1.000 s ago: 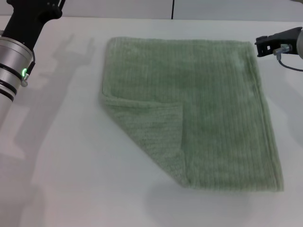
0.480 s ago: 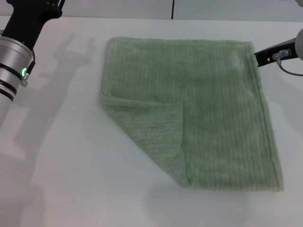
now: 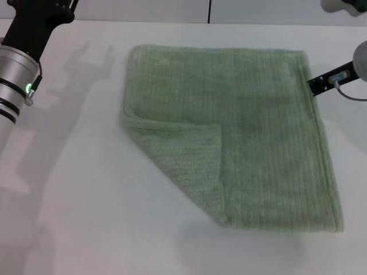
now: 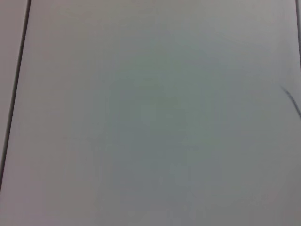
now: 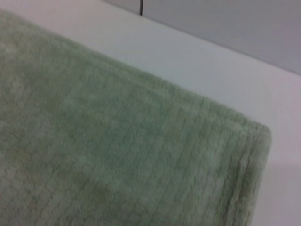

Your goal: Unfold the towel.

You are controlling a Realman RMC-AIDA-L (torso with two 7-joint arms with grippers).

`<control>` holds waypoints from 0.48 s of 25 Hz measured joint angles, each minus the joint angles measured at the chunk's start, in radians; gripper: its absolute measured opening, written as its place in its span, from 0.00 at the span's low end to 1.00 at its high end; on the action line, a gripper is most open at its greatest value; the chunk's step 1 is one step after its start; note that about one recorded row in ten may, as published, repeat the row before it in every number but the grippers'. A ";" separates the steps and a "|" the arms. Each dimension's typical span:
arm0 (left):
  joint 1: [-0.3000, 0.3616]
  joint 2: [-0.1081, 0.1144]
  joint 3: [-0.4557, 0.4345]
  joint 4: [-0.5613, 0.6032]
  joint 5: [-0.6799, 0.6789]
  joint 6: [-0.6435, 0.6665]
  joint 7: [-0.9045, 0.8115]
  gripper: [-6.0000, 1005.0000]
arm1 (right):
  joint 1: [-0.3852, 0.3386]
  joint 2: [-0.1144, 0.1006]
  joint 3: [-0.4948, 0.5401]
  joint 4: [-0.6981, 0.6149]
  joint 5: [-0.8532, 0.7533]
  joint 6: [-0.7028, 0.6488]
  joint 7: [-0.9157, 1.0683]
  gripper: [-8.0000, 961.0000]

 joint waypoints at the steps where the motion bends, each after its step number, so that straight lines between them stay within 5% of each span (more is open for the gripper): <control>1: 0.000 0.000 0.000 0.000 0.000 0.000 0.000 0.52 | 0.000 0.000 0.000 0.000 0.000 0.000 0.000 0.01; 12: -0.006 0.000 0.002 -0.005 0.007 0.003 -0.002 0.51 | 0.068 -0.010 0.114 0.151 0.068 -0.002 -0.137 0.01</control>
